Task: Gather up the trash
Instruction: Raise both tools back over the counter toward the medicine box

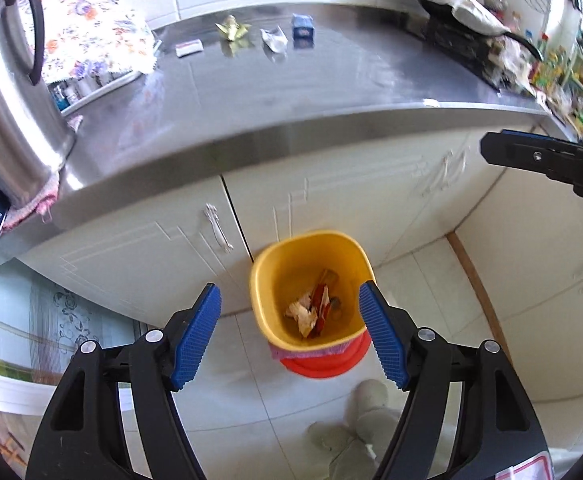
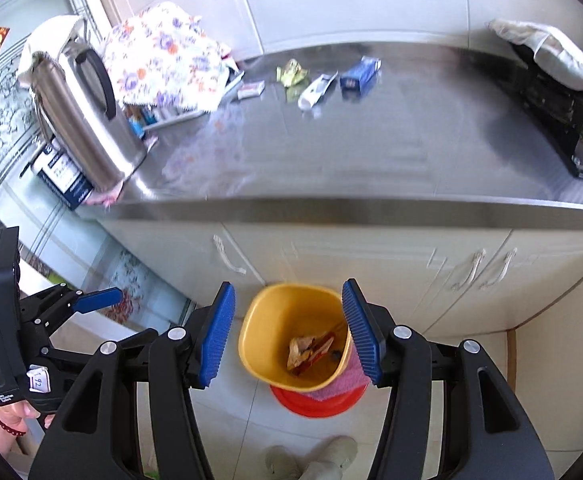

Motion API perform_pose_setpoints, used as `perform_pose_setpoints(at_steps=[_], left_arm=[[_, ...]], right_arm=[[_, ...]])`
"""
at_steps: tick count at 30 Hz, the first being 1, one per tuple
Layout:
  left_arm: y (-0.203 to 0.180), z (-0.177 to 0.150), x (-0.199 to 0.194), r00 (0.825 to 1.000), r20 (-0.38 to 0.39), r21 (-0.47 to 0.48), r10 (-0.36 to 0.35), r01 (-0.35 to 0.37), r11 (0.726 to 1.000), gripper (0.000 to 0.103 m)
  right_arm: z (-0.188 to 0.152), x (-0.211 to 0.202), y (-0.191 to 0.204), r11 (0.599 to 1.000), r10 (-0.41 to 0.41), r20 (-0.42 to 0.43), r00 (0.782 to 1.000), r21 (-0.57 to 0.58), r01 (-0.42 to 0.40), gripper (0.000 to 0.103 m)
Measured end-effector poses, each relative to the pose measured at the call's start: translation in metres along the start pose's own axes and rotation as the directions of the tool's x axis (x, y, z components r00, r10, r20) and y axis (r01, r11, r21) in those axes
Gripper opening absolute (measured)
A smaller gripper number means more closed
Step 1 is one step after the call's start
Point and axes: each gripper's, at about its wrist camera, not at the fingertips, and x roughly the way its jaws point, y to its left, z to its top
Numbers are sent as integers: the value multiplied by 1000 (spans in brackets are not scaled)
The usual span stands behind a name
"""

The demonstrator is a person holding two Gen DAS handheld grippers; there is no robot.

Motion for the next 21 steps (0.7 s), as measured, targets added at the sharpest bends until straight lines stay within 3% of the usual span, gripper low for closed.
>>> perform_pose_setpoints(at_steps=[8,21], left_arm=[[17,55,6,999,31,-22,27,-26,999,72],[43,141,38,998,33,-76,52,-49,996,72]], right_arm=[[48,14,-16,1000,-2,35,999,9,2,57],[127,76,-41,999,48,29,998,-4,-48,57]])
